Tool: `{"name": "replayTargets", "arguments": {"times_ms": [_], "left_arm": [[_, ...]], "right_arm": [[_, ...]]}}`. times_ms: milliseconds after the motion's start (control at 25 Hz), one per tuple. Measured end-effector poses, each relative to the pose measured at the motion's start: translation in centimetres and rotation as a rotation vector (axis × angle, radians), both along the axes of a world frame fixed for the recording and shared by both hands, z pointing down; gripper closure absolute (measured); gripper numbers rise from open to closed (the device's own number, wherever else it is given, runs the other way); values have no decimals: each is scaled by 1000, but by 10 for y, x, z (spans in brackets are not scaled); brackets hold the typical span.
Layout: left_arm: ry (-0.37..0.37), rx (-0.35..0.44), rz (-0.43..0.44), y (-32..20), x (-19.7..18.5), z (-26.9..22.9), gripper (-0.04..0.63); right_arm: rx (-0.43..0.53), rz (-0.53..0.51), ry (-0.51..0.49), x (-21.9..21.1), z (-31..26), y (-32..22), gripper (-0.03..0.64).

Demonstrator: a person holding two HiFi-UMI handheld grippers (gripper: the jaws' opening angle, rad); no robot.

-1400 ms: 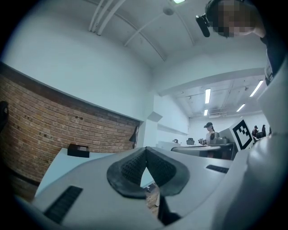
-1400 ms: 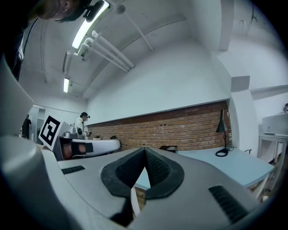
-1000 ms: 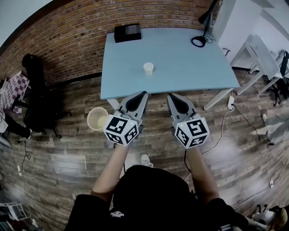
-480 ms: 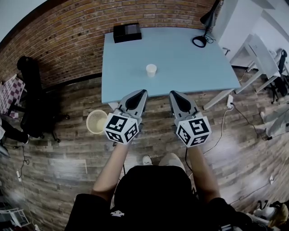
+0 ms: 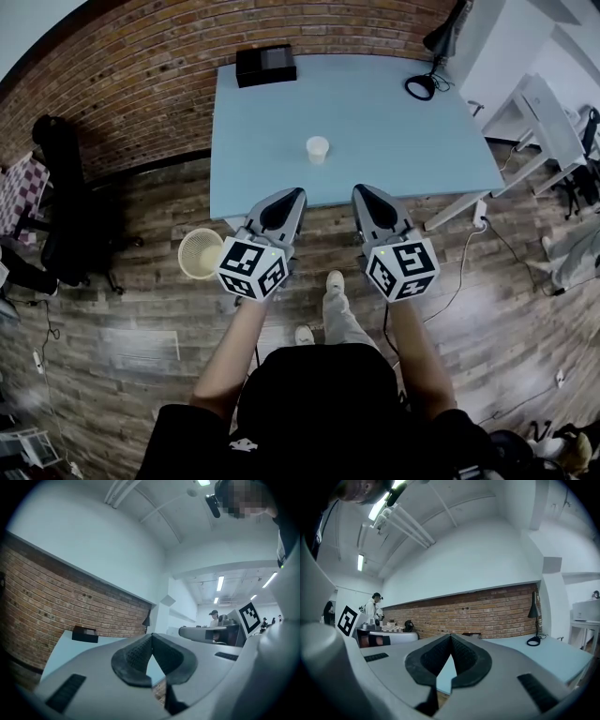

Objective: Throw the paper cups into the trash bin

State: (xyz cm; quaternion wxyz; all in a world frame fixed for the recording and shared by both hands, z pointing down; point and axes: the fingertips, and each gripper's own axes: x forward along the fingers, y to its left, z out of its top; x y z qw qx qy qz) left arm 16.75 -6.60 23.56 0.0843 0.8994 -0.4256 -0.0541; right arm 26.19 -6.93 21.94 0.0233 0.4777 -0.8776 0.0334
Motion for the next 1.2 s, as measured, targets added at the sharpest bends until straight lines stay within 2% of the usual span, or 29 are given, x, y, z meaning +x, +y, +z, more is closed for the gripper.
{"name": "replayTargets", "arguments": {"times_ms": [440,760,1200], "left_arm": [[10,-21,-33,-73,15,5,586],[-29,-48,-50,-137,28,16,586],[-79,-152,-79,-201,46,59,586]], "right_arm": [[0,-52,16,5,-1,-82,614],[-14,-89,15,15,3,-155,614],[-90,-142,9,32,33,-226,614]]}}
